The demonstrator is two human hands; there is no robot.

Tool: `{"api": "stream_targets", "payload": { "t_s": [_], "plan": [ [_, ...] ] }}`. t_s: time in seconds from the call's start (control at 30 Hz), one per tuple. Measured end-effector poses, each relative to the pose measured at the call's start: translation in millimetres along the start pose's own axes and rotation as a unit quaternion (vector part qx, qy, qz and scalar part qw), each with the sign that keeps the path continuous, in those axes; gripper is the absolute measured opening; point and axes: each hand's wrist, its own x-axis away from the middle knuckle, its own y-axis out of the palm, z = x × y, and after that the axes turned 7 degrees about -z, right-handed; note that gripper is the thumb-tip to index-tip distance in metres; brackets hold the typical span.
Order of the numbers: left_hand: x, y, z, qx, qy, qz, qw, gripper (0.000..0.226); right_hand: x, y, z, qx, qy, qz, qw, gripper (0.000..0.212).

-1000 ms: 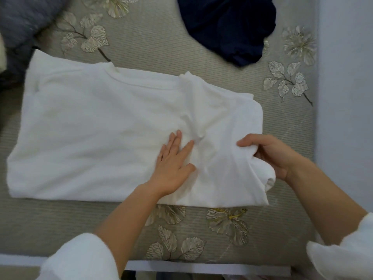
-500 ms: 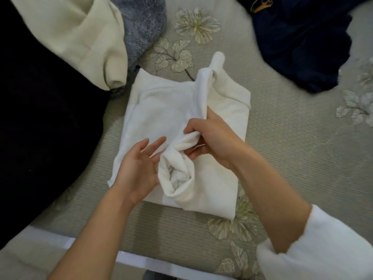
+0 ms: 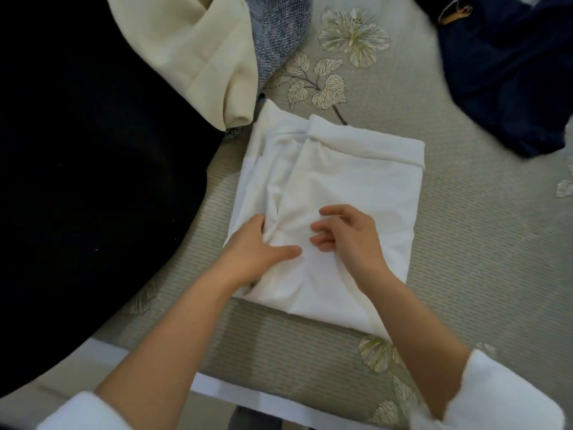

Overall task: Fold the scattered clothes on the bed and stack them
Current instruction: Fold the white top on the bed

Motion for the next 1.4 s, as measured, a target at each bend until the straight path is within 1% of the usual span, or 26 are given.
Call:
{"api": "stream_targets", "payload": {
  "t_s": [0.07, 0.1, 0.17, 0.2, 0.23, 0.33, 0.4, 0.47, 0.53, 0.6, 0.63, 0.7, 0.73, 0.77, 0.83, 0.93, 0.97, 1.0, 1.03, 1.07, 1.1, 1.17, 1.2, 1.27, 1.33, 1.4],
  "plan": [
    [-3, 6, 4, -0.063, -0.001, 0.007, 0.998, 0.060, -12, 6, -10, 0.094, -0.049, 0.038, 0.994, 0.018],
    [-4, 6, 4, -0.081, -0.001, 0.009, 0.997, 0.058, -21, 12, -18, 0.156, -0.070, 0.047, 0.984, 0.027],
    [-1, 4, 1, -0.097, -0.007, -0.002, 0.995, 0.052, -42, 29, -37, 0.271, -0.094, 0.057, 0.956, 0.054],
    [-1, 2, -2, -0.097, -0.010, -0.008, 0.995, 0.049, -52, 38, -45, 0.315, -0.098, 0.061, 0.942, 0.063],
    [0, 1, -5, -0.094, -0.010, -0.011, 0.995, 0.047, -63, 46, -52, 0.349, -0.094, 0.061, 0.930, 0.067],
    [4, -2, -9, -0.054, 0.007, -0.023, 0.998, 0.044, -85, 54, -57, 0.403, -0.065, 0.059, 0.911, 0.056],
    [9, -6, -7, -0.009, 0.037, -0.038, 0.999, 0.035, -88, 51, -57, 0.368, -0.072, 0.083, 0.923, 0.041],
    [17, -12, -5, 0.034, 0.064, -0.046, 0.996, 0.026, -83, 48, -62, 0.289, -0.113, 0.134, 0.941, 0.025],
    [25, -21, -5, 0.068, 0.082, -0.037, 0.994, 0.026, -82, 51, -72, 0.209, -0.145, 0.172, 0.952, 0.016],
    [28, -34, -11, 0.100, 0.079, 0.002, 0.992, 0.030, -86, 62, -79, 0.167, -0.160, 0.167, 0.958, 0.012],
    [27, -41, -16, 0.104, 0.068, 0.031, 0.992, 0.030, -89, 69, -81, 0.157, -0.165, 0.135, 0.964, 0.009],
    [22, -49, -28, 0.069, 0.034, 0.083, 0.994, 0.031, -93, 80, -78, 0.171, -0.147, 0.023, 0.974, 0.010],
    [20, -50, -34, 0.040, 0.014, 0.098, 0.994, 0.034, -90, 83, -74, 0.208, -0.132, -0.030, 0.969, 0.016],
    [19, -48, -39, 0.010, -0.005, 0.106, 0.994, 0.040, -86, 82, -67, 0.242, -0.129, -0.062, 0.960, 0.020],
    [20, -44, -47, -0.019, -0.025, 0.119, 0.992, 0.049, -72, 71, -54, 0.273, -0.163, -0.052, 0.947, 0.028],
    [25, -38, -51, 0.057, -0.031, 0.120, 0.991, 0.043, -40, 34, -22, 0.283, -0.225, 0.056, 0.931, 0.031],
    [26, -38, -51, 0.079, -0.037, 0.116, 0.989, 0.039, -31, 17, -10, 0.294, -0.219, 0.106, 0.924, 0.034],
    [27, -38, -50, 0.089, -0.044, 0.113, 0.989, 0.036, -22, -2, 6, 0.308, -0.189, 0.158, 0.919, 0.039],
    [27, -38, -48, 0.092, -0.053, 0.111, 0.988, 0.033, -12, -19, 19, 0.313, -0.144, 0.206, 0.916, 0.046],
    [27, -38, -47, 0.093, -0.059, 0.108, 0.988, 0.032, -3, -34, 31, 0.301, -0.086, 0.232, 0.921, 0.053],
    [25, -38, -44, 0.090, -0.067, 0.102, 0.989, 0.033, 1, -45, 42, 0.262, -0.035, 0.235, 0.936, 0.057],
    [22, -37, -37, 0.068, -0.081, 0.090, 0.990, 0.045, 5, -54, 54, 0.139, 0.046, 0.176, 0.973, 0.053],
    [22, -36, -33, 0.058, -0.085, 0.087, 0.991, 0.054, 5, -55, 58, 0.113, 0.062, 0.145, 0.981, 0.050],
    [21, -34, -27, 0.050, -0.085, 0.088, 0.991, 0.063, 2, -59, 60, 0.123, 0.052, 0.118, 0.984, 0.036],
    [21, -31, -24, 0.067, -0.083, 0.095, 0.990, 0.054, -2, -62, 57, 0.131, 0.019, 0.109, 0.985, 0.020],
    [21, -26, -22, 0.089, -0.074, 0.111, 0.987, 0.027, -1, -67, 57, 0.122, 0.009, 0.115, 0.986, 0.022]
  ]
}}
